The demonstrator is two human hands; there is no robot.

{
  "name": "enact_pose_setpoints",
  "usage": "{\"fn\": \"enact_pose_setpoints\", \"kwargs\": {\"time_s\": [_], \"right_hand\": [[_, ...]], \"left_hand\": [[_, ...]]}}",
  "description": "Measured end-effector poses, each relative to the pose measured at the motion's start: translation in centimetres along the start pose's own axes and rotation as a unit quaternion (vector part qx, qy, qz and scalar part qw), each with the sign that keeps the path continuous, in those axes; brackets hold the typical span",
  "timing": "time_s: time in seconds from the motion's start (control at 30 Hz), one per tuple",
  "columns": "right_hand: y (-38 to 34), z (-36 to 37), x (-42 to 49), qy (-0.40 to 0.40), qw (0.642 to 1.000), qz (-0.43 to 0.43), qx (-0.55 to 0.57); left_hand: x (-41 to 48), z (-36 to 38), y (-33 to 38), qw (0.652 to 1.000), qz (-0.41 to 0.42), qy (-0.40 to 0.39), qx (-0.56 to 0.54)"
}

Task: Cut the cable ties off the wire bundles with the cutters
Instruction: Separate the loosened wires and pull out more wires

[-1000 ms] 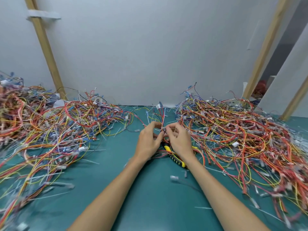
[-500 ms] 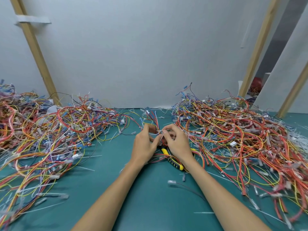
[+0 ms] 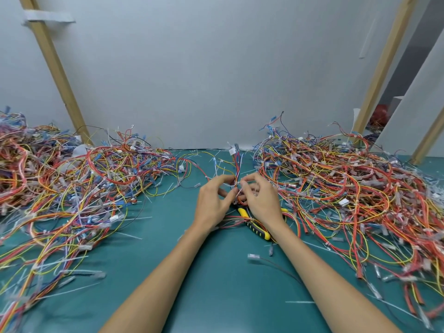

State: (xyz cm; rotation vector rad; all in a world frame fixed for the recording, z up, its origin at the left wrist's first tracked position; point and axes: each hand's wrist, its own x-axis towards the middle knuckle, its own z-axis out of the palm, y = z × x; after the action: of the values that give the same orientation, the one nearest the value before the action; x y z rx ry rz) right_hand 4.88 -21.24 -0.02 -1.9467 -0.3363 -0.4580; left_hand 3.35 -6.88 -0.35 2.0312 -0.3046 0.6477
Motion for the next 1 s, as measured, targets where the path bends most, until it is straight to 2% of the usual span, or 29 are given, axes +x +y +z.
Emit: {"fn": "enact_pose_setpoints", "kwargs": {"time_s": [0.73, 1.0], "right_hand": [[-0.73, 0.07, -0.44, -0.003, 0.999, -0.016, -0.051], [-0.90, -0.30, -0.97, -0.014, 0.998, -0.034, -0.049]], "left_hand": [[-0.64, -0.28, 0.84, 0.999, -0.007, 0.011, 0.030], [-0.90, 0.17, 0.83, 0.998, 0.021, 0.002, 0.059]]}}
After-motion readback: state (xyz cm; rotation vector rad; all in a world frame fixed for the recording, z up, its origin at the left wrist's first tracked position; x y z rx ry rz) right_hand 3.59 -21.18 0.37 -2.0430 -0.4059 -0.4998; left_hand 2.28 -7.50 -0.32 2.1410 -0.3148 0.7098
